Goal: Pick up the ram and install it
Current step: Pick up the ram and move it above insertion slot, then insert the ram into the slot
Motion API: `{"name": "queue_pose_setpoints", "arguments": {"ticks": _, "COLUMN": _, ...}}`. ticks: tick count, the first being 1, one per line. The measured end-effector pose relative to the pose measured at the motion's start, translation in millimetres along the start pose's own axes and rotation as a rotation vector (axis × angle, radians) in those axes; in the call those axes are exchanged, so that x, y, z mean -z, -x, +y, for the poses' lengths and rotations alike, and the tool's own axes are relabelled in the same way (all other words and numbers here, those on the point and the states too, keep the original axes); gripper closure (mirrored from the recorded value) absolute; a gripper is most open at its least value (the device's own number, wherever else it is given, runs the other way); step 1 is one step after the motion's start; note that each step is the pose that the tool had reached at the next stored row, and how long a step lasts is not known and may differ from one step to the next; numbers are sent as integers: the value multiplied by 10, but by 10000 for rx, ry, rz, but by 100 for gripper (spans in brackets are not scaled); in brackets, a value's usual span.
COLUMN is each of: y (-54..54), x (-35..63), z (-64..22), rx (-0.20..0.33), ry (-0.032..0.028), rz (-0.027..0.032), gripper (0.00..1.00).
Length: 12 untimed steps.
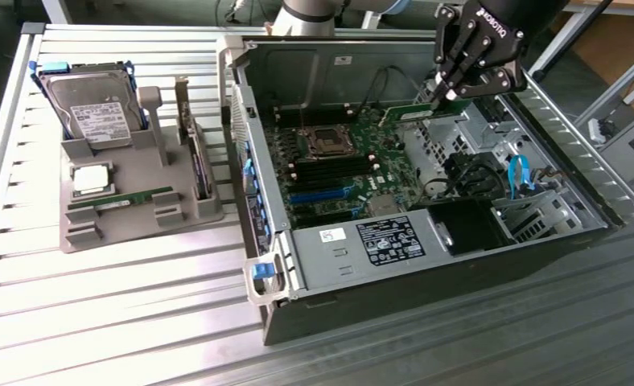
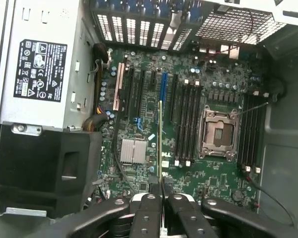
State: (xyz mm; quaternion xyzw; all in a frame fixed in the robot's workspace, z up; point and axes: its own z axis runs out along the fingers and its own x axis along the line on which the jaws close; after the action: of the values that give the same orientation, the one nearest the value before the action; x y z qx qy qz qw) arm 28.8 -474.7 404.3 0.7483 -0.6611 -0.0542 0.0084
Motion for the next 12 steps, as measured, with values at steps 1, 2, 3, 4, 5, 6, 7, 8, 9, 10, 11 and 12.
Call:
{"name": "queue_pose_setpoints", "arguments": {"ticks": 1, "y": 58, "x": -2, "z": -22, "rx": 0, "ry": 0, "rz": -1, "gripper": 89}}
{"name": "queue_pose_setpoints", "arguments": {"ticks": 2, "y": 145, "x": -6, "z": -53, "rx": 9, "ry": 0, "rz": 1, "gripper": 89}}
{"name": "queue_pose_setpoints", "arguments": {"ticks": 3, "y": 232, "x": -10, "z": -77, "rx": 17, "ry": 1, "rz": 1, "gripper": 89}}
{"name": "queue_pose_setpoints", "arguments": {"ticks": 4, "y": 263, "x": -12, "z": -85, "rx": 19, "ry": 1, "rz": 1, "gripper": 89}}
{"name": "queue_pose_setpoints", "arguments": {"ticks": 5, "y": 266, "x": -12, "z": -85, "rx": 20, "ry": 1, "rz": 1, "gripper": 89}}
{"name": "queue_pose_setpoints", "arguments": {"ticks": 6, "y": 266, "x": -12, "z": -85, "rx": 19, "ry": 1, "rz": 1, "gripper": 89}}
{"name": "queue_pose_setpoints", "arguments": {"ticks": 7, "y": 266, "x": -12, "z": -85, "rx": 19, "ry": 2, "rz": 1, "gripper": 89}}
{"name": "queue_pose_setpoints", "arguments": {"ticks": 8, "y": 266, "x": -12, "z": -85, "rx": 19, "ry": 1, "rz": 1, "gripper": 89}}
{"name": "queue_pose_setpoints", "arguments": {"ticks": 9, "y": 266, "x": -12, "z": -85, "rx": 19, "ry": 1, "rz": 1, "gripper": 89}}
{"name": "queue_pose_setpoints", "arguments": {"ticks": 10, "y": 266, "x": -12, "z": -85, "rx": 19, "ry": 1, "rz": 1, "gripper": 89}}
{"name": "queue_pose_setpoints", "arguments": {"ticks": 11, "y": 266, "x": -12, "z": -85, "rx": 19, "ry": 1, "rz": 1, "gripper": 89}}
{"name": "queue_pose_setpoints", "arguments": {"ticks": 12, "y": 266, "x": -12, "z": -85, "rx": 19, "ry": 1, "rz": 1, "gripper": 89}}
